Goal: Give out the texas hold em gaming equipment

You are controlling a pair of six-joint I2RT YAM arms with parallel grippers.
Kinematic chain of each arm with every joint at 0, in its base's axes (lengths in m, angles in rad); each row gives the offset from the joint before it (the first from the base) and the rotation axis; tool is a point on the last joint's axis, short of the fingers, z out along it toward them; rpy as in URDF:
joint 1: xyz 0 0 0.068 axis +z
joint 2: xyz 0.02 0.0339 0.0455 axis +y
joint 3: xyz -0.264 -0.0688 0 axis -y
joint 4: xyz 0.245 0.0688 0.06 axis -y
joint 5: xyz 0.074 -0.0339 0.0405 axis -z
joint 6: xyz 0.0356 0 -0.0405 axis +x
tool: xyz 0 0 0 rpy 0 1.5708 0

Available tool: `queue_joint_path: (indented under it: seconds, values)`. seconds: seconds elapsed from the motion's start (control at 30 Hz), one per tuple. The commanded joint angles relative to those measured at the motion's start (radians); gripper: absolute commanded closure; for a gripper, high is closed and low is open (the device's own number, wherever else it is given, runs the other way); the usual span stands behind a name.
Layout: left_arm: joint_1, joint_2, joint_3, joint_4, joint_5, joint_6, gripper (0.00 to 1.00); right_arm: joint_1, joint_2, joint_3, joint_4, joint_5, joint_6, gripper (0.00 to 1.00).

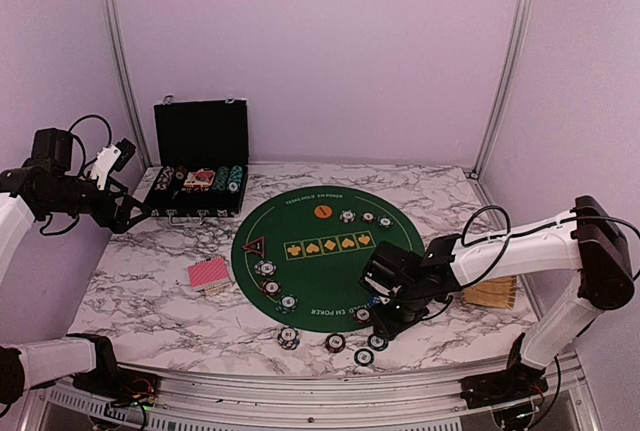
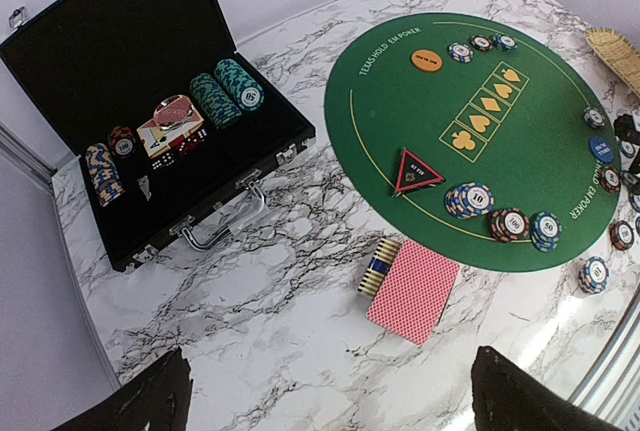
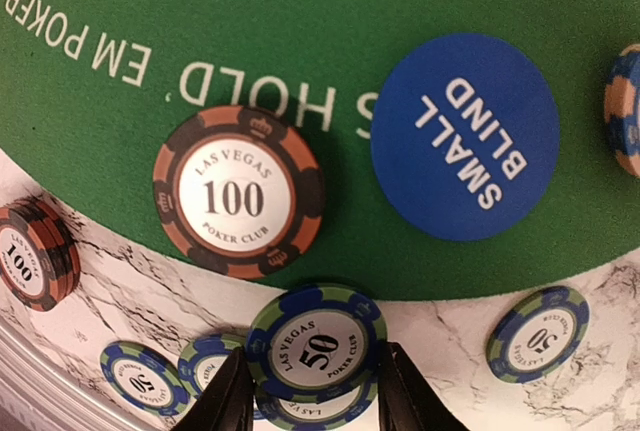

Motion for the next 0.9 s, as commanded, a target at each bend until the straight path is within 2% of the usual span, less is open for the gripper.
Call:
queue_joint_path:
  seconds: [0.0,0.4,0.43,0.53,0.63,0.87]
  values:
    - [0.003,-0.008,-0.013,-0.023,0.016,0.012,0.01,0.002,-0.042,0.025,-0.061,0.040,0.021,0.67]
    - [0.004,-0.012,-0.008,-0.023,0.018,0.008,0.01,-0.053,-0.078,0.130,-0.148,0.110,-0.031,0.67]
    - [0.003,-0.014,-0.008,-0.023,0.016,0.008,0.01,-0.062,-0.076,0.131,-0.148,0.111,-0.036,0.65]
    - [0.003,-0.020,-0.010,-0.023,0.009,0.011,0.01,-0.072,-0.068,0.114,-0.139,0.087,-0.047,0.50]
    - [0.004,-0.020,-0.012,-0.023,0.009,0.012,0.01,-0.072,-0.062,0.073,-0.104,0.033,-0.047,0.43]
    - [0.003,-0.010,-0.007,-0.023,0.017,0.013,0.01,-0.071,-0.057,0.012,-0.043,-0.050,-0.032,0.42]
